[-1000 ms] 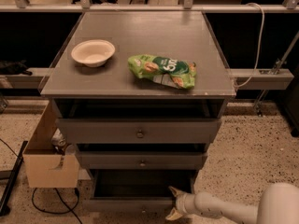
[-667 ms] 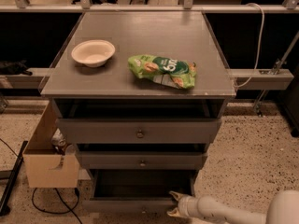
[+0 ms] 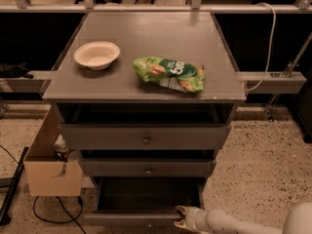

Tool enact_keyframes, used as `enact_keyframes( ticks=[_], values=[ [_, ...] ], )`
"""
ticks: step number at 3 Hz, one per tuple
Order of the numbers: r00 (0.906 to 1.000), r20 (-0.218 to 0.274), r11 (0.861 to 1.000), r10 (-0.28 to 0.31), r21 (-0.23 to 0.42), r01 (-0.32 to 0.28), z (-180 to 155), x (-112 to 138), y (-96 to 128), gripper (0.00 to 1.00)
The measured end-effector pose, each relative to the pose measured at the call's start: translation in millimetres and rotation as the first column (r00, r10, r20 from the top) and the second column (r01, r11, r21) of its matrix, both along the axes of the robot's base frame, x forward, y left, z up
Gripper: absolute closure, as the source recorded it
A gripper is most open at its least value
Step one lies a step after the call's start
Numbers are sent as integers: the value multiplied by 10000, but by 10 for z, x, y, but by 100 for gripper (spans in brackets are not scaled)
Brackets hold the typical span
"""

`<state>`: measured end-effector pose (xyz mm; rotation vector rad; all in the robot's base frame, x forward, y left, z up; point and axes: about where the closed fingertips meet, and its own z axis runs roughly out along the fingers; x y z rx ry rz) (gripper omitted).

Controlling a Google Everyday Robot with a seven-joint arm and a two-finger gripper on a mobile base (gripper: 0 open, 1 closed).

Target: Open bottom drawer

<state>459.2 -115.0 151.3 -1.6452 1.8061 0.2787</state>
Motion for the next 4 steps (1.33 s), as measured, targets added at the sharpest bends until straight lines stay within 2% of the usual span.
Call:
enact_keyframes(
  ticks=[1,3,4],
  values=[
    [10000,-13,10000,-50,43,50,7,-39,-15,100],
    [9999,-31,9999,-98,105,98,22,-104,-24,100],
    [9999,-32,9999,-97,106,97,21,-105,-23,76]
  ],
)
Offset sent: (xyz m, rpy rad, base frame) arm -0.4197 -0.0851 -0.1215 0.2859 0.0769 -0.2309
